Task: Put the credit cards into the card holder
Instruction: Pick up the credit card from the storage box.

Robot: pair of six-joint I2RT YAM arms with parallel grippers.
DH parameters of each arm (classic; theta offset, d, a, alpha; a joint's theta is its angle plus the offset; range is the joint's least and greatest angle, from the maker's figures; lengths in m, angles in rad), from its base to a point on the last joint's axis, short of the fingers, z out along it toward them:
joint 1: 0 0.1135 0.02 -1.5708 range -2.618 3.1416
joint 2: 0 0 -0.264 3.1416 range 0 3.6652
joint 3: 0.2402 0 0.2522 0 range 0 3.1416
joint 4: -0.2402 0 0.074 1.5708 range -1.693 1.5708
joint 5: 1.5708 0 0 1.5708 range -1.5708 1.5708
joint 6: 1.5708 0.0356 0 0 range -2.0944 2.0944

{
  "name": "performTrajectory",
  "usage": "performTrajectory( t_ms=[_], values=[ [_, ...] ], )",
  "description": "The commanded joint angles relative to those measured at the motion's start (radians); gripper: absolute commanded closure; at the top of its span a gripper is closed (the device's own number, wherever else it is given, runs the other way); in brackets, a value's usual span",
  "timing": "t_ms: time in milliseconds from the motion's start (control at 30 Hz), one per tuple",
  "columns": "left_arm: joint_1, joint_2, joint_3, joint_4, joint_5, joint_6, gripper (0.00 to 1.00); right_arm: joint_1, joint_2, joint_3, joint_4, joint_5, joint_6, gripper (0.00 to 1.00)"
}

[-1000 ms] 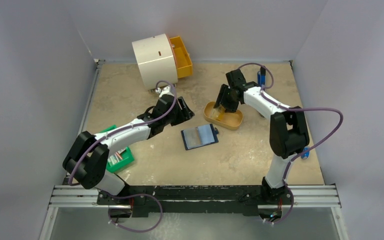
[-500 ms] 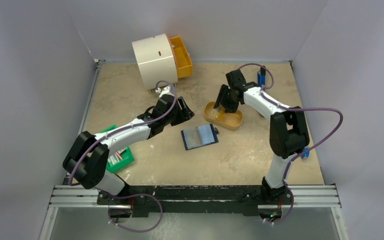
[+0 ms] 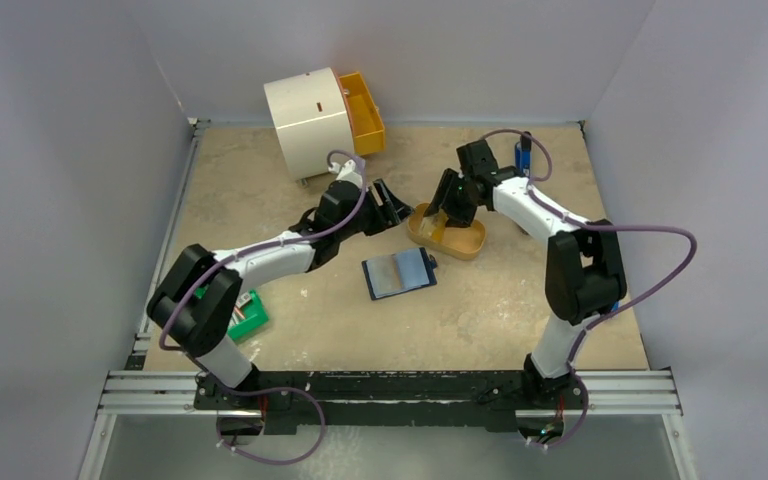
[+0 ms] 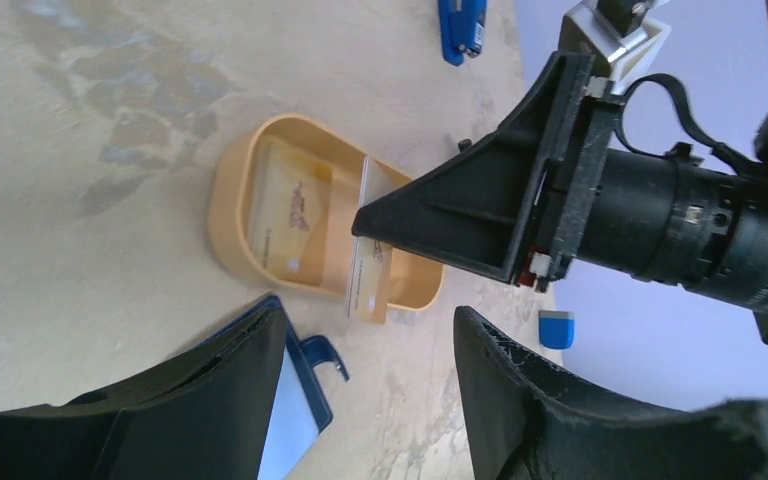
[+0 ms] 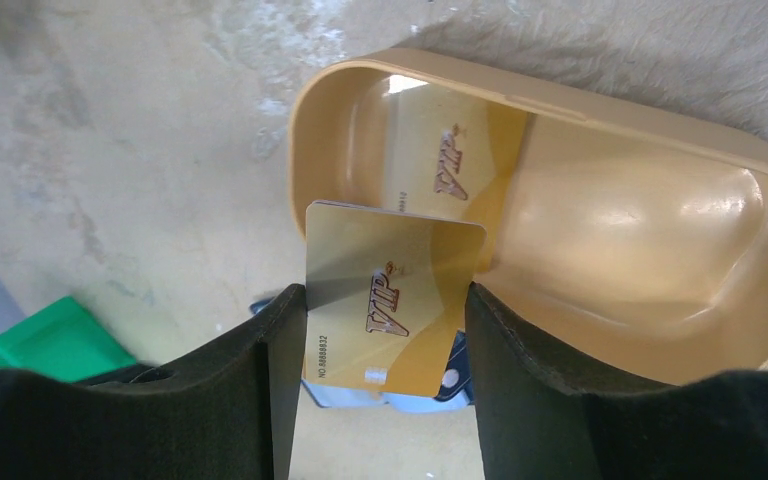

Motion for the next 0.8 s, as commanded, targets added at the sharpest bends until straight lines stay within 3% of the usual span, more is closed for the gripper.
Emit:
performTrajectory(
  t_ms=[0,500,667,767],
  values=[
    [-0.010,0.070,0.079,0.127,0.087,0.034,0.38,-0.031,-0.084,-0.009,0.039,-0.081,0.042,0.54],
    [-0.037,0.212,0.158,0.198,0.202,0.010,0.50,-0.078,-0.122,-0.036,0.071,-0.182,0.074,0.53],
    [-0.038,0.240,0.180,0.177,0.200,0.008,0.60,-0.081,-0.126,-0.037,0.077,-0.204,0.080,0.53],
    [-0.038,0.248,0.184,0.169,0.189,0.010,0.72,-0.082,-0.131,-0.038,0.076,-0.214,0.078,0.53]
  ],
)
